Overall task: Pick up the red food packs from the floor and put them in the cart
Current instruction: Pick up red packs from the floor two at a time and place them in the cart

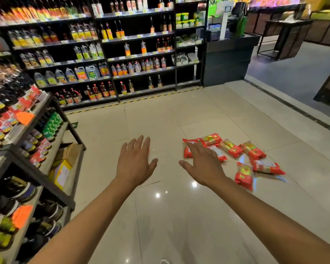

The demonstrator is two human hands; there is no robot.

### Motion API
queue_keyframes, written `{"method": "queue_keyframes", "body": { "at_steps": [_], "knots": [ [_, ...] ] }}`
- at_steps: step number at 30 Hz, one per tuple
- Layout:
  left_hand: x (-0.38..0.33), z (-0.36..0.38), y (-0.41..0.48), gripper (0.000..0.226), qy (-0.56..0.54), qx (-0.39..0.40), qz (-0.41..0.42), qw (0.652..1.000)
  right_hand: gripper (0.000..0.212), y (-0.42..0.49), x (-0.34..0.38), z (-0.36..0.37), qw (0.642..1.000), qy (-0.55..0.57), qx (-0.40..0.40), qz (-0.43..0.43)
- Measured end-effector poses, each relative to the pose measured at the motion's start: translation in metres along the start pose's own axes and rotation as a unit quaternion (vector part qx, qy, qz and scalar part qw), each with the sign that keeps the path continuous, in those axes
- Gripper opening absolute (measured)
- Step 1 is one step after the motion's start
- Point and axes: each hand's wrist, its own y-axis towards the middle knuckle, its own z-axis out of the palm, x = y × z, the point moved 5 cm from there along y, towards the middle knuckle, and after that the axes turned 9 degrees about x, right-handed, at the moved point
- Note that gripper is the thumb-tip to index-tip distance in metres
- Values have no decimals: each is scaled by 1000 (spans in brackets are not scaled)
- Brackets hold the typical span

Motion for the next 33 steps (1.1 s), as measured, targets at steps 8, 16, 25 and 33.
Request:
{"method": "queue_keyframes", "body": {
  "at_steps": [8,16,25,33],
  "knots": [
    [50,15,144,78,-25,8,6,1000,76,147,6,-25,999,-46,7,23],
    [87,31,267,81,-16,22,-8,1000,76,274,6,-32,998,-49,29,17],
    [118,52,436,79,-11,43,-42,998,77,478,-31,-47,999,-25,45,10],
    [155,71,566,77,-17,66,-89,994,77,632,-50,-37,994,-30,104,5]
  ]
}}
